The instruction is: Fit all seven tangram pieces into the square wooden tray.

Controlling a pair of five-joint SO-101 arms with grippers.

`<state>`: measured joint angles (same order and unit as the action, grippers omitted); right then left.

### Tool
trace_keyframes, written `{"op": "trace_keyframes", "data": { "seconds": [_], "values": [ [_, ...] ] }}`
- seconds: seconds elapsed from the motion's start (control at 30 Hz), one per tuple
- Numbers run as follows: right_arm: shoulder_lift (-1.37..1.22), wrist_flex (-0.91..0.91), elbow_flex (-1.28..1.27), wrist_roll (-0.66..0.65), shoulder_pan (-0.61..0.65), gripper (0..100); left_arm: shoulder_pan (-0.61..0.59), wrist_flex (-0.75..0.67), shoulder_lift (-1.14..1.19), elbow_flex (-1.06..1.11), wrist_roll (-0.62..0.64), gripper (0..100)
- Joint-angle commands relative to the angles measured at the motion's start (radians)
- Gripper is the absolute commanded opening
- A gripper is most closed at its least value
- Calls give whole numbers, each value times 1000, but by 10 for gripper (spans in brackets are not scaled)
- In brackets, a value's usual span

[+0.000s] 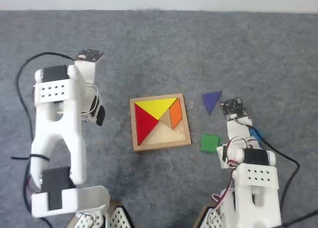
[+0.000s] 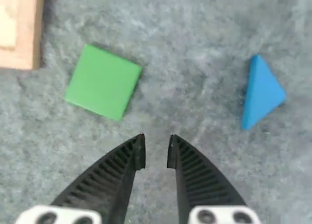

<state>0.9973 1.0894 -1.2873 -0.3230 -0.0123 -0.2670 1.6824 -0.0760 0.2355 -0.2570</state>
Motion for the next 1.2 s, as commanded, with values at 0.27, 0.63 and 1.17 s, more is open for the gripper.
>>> {"op": "trace_keyframes", "data": {
  "seconds": [0.27,0.63,1.17],
  "values": [
    [-424,117,439,135,288,102,101,-603,-127,470,209,148],
    [-552,84,445,155,348,106,100,-815,-255,604,272,192],
    [-604,81,451,290,328,318,109,-936,-253,705,221,232]
  ]
}}
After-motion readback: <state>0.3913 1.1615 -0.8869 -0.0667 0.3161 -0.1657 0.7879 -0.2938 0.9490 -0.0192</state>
